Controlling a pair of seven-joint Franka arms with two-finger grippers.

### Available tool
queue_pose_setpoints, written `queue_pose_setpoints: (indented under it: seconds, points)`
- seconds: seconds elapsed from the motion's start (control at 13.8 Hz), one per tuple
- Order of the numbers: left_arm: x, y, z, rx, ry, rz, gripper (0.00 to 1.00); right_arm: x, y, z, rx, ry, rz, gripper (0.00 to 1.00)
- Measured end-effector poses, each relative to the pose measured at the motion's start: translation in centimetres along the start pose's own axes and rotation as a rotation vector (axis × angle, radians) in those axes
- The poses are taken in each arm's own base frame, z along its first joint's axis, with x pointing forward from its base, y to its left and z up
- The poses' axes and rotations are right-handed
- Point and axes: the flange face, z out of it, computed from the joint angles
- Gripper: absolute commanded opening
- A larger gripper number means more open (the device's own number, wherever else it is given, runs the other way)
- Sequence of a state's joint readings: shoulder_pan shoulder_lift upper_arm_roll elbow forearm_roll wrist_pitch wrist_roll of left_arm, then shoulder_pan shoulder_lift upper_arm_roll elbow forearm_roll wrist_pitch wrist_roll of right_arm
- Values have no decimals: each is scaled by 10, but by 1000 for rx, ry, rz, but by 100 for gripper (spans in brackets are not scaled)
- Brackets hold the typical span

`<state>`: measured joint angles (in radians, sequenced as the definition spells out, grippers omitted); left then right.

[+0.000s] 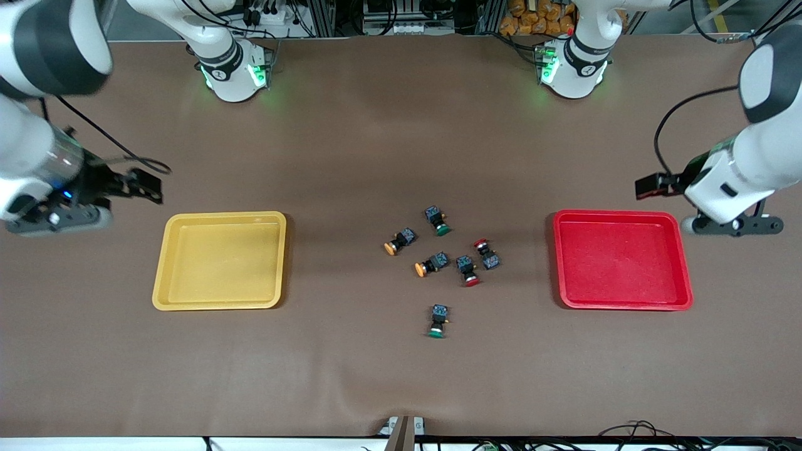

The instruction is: Place red and yellow buttons in trays

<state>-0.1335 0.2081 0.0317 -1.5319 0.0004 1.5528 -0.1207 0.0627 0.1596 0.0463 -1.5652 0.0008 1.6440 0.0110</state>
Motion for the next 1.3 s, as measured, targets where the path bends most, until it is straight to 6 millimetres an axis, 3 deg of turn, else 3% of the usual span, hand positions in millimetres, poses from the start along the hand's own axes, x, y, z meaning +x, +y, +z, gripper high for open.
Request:
queue_pose_setpoints:
  seconds: [0.29, 0.58, 0.87, 1.09, 1.3]
  points:
    - [49, 26, 59, 8, 0, -114, 100, 26, -48, 43, -1, -20, 141, 100]
    - [75, 60, 111, -58, -26, -246, 100, 41, -110, 74, -4, -8, 290, 100]
    - [87, 102, 148, -87, -24, -357, 100, 48, -179, 105, 20, 40, 461, 100]
    - [83, 163, 177, -75, -12, -405, 100, 46, -246, 150, 35, 52, 608, 100]
    - [76, 211, 209, -61, -8, -439, 100, 45, -293, 204, 44, 52, 710, 100]
